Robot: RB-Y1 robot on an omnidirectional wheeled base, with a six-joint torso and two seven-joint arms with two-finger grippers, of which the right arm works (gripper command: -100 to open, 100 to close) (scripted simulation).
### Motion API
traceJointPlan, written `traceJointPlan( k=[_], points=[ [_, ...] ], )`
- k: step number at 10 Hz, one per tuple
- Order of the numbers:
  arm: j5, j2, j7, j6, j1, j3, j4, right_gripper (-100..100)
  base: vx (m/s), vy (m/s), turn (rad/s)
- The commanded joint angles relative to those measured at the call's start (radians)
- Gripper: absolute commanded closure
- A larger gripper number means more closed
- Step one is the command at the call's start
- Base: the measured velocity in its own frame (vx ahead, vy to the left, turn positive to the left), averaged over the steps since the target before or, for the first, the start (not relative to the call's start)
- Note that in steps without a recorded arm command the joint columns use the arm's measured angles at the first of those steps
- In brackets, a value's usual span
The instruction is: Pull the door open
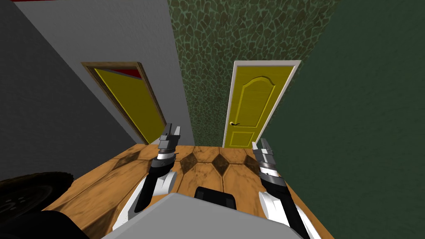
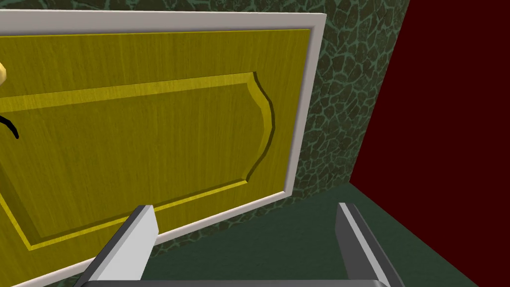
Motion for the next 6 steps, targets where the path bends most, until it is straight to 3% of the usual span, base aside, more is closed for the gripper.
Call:
traceJointPlan(
  k=[1, 6],
  points=[
    [0.003, -0.006, -0.004, -0.003, -0.016, -0.003, 0.030, -100, 0.144, -0.021, 0.023],
    [0.011, -0.030, -0.020, -0.029, -0.063, -0.014, 0.145, -100, 0.089, -0.005, 0.019]
  ],
)
